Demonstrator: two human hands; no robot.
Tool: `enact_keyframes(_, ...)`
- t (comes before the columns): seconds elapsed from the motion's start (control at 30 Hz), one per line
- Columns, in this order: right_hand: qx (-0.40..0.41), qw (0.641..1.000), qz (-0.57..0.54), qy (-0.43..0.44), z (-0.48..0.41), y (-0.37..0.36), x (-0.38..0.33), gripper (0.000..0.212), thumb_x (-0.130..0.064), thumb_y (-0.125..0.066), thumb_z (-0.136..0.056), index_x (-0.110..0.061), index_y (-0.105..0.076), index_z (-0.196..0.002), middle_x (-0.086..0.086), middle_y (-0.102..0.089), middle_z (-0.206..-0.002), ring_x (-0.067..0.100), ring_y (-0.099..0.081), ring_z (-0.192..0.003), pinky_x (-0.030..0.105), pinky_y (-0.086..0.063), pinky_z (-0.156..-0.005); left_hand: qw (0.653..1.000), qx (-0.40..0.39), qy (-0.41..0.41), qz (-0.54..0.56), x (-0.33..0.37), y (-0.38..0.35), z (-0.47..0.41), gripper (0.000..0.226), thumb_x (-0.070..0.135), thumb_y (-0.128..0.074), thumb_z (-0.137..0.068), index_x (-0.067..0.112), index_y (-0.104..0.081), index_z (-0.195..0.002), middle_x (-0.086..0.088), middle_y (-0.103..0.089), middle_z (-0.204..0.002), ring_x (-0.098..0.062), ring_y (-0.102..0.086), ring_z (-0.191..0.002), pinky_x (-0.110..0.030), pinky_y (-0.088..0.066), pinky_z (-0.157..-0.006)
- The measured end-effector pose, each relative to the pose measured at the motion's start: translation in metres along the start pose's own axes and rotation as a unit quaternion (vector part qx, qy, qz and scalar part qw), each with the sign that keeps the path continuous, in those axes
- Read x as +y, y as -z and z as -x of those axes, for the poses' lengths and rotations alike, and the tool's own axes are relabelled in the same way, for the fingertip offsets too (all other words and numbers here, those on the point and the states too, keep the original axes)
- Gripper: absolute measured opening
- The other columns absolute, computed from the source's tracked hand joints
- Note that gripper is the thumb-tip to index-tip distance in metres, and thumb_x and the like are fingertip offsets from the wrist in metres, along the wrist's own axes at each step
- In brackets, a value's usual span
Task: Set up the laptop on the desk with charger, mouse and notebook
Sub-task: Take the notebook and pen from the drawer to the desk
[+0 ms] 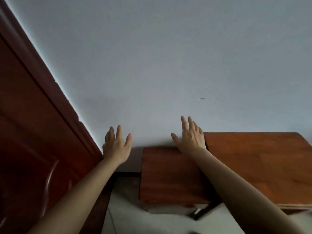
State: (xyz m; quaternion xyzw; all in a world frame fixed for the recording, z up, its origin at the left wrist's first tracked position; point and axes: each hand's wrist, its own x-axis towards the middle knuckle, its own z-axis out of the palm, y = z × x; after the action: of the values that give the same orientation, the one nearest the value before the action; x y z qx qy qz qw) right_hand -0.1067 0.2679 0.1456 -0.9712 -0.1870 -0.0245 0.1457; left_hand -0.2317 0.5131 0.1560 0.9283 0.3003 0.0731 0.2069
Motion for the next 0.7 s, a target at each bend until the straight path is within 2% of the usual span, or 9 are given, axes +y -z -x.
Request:
enact_keyframes(0.13,0.001,0.998,0.029,-0.063,0.046,-0.005,0.006,0.087,-0.064,-0.045,-0.093,-0.019,-0.010,-0.159,0.015,-0.017,-0.164,0.031,-0.022,-0.149,0.049,-0.026,-0.118,0.997,-0.057,-0.043,0.011,-0.005,-0.020,0.004,0.067,0.052,-0.032,-0.102,0.019,-0.016,-0.157,-0.015,-0.008,-0.165,-0.033,-0.009,-0.150,-0.056,-0.023,-0.116)
enact_keyframes(0.27,-0.024,0.994,0.029,-0.099,0.081,-0.028,0.021,0.086,-0.064,-0.044,-0.094,-0.020,-0.009,-0.159,0.015,-0.015,-0.166,0.031,-0.020,-0.151,0.047,-0.023,-0.119,0.992,-0.119,-0.029,0.040,-0.011,-0.061,0.029,0.067,0.049,-0.033,-0.103,0.013,-0.016,-0.157,-0.018,-0.010,-0.165,-0.034,-0.008,-0.151,-0.051,-0.014,-0.121)
enact_keyframes(0.43,-0.063,0.990,-0.006,-0.125,0.118,-0.097,0.051,0.086,-0.065,-0.043,-0.094,-0.023,-0.006,-0.159,0.012,-0.013,-0.166,0.029,-0.020,-0.151,0.045,-0.024,-0.119,0.990,-0.138,-0.012,0.038,-0.032,-0.139,0.072,0.067,0.047,-0.039,-0.102,0.012,-0.020,-0.157,-0.019,-0.015,-0.164,-0.033,-0.012,-0.151,-0.048,-0.020,-0.119)
enact_keyframes(0.5,-0.083,0.987,-0.024,-0.136,0.135,-0.138,0.067,0.086,-0.063,-0.043,-0.095,-0.023,-0.004,-0.159,0.012,-0.011,-0.167,0.029,-0.020,-0.151,0.045,-0.026,-0.118,0.989,-0.144,0.010,0.028,-0.044,-0.178,0.087,0.068,0.046,-0.038,-0.103,0.009,-0.019,-0.156,-0.019,-0.016,-0.163,-0.033,-0.013,-0.150,-0.046,-0.017,-0.120)
enact_keyframes(0.6,-0.113,0.982,-0.053,-0.140,0.168,-0.205,0.092,0.086,-0.059,-0.045,-0.096,-0.022,0.000,-0.159,0.012,-0.012,-0.166,0.030,-0.023,-0.150,0.046,-0.029,-0.117,0.980,-0.167,0.093,0.046,-0.067,-0.244,0.113,0.072,0.050,-0.036,-0.102,0.009,-0.014,-0.157,-0.016,-0.013,-0.165,-0.031,-0.010,-0.151,-0.046,-0.017,-0.119)
enact_keyframes(0.7,-0.134,0.971,-0.092,-0.175,0.196,-0.267,0.116,0.085,-0.060,-0.046,-0.096,-0.023,-0.001,-0.158,0.011,-0.031,-0.154,0.031,-0.042,-0.135,0.047,-0.043,-0.105,0.969,-0.164,0.160,0.088,-0.086,-0.308,0.136,0.074,0.048,-0.040,-0.102,0.005,-0.015,-0.156,-0.018,-0.020,-0.162,-0.034,-0.019,-0.149,-0.048,-0.023,-0.118)
